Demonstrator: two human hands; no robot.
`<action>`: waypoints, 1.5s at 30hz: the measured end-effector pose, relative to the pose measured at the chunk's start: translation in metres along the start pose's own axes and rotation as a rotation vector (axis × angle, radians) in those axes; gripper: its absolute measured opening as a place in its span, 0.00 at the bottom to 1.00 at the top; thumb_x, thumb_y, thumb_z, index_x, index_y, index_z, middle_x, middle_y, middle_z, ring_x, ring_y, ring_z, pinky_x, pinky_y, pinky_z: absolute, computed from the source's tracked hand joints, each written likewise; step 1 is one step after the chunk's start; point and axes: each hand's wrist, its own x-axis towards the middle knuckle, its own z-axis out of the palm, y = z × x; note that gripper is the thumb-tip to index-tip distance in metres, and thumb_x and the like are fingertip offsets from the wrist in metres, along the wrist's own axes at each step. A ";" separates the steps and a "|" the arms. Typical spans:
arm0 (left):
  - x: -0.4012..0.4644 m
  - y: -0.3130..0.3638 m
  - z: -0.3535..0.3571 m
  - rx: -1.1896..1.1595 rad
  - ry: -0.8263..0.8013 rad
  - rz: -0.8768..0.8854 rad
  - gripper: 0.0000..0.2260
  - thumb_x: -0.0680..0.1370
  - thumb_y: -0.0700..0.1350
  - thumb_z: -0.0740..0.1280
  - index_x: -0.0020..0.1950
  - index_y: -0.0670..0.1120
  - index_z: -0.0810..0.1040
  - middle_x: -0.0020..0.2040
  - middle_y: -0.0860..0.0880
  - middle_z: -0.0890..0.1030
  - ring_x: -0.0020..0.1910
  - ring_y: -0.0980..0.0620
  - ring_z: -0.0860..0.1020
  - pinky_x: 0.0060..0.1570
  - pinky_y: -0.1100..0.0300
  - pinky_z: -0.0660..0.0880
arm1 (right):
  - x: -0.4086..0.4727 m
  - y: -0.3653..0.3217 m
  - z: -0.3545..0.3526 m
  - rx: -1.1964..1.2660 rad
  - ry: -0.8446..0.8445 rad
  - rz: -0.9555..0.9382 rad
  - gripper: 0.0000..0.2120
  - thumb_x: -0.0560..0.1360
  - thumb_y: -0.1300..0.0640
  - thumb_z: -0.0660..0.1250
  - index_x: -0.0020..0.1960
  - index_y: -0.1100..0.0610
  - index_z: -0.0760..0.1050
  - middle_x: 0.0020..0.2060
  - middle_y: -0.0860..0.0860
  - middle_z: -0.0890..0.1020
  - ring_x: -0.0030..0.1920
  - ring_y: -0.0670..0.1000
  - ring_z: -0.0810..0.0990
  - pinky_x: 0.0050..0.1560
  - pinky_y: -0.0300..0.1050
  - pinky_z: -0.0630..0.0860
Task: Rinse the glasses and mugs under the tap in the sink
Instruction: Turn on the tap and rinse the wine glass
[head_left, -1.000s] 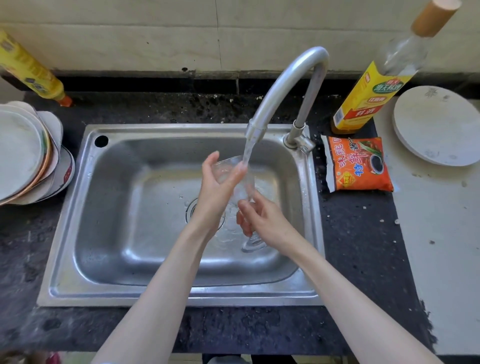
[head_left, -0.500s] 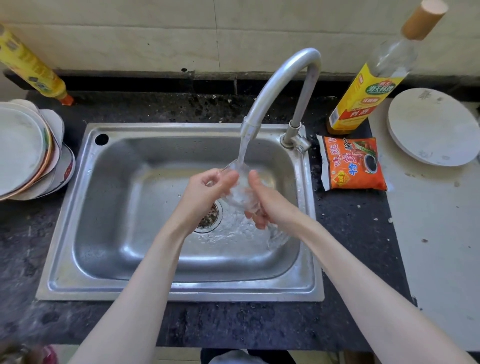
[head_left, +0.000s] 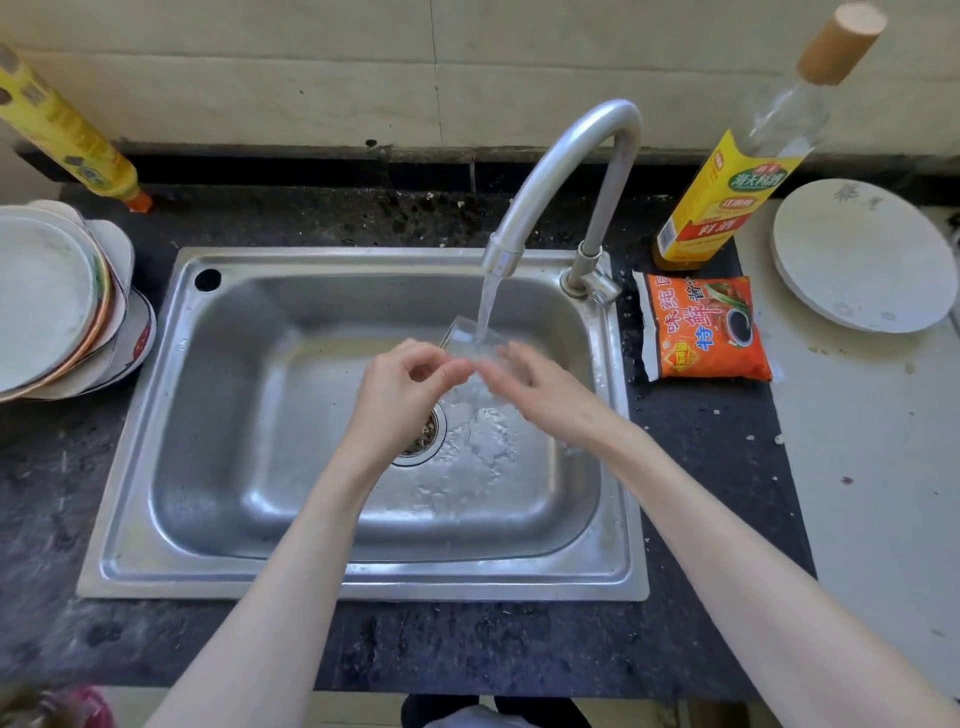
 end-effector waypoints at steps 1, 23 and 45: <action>-0.002 0.003 0.002 -0.093 0.002 -0.035 0.09 0.73 0.44 0.69 0.33 0.49 0.77 0.31 0.54 0.76 0.31 0.62 0.72 0.38 0.68 0.69 | 0.000 0.001 0.001 -0.045 0.010 -0.024 0.32 0.72 0.35 0.60 0.71 0.50 0.61 0.64 0.48 0.74 0.58 0.46 0.76 0.58 0.45 0.72; 0.015 0.030 -0.031 0.125 -0.581 -0.155 0.04 0.69 0.42 0.73 0.40 0.45 0.80 0.40 0.50 0.84 0.40 0.60 0.80 0.45 0.69 0.73 | -0.002 0.006 -0.027 0.442 -0.441 0.163 0.28 0.72 0.43 0.59 0.65 0.60 0.67 0.45 0.58 0.82 0.28 0.46 0.69 0.30 0.36 0.70; 0.026 0.034 -0.016 -0.046 -0.308 -0.148 0.08 0.68 0.44 0.74 0.34 0.44 0.76 0.32 0.47 0.83 0.33 0.55 0.81 0.38 0.66 0.76 | 0.008 0.000 -0.022 -0.053 -0.144 0.035 0.30 0.68 0.40 0.69 0.66 0.46 0.64 0.47 0.50 0.81 0.39 0.47 0.79 0.43 0.42 0.78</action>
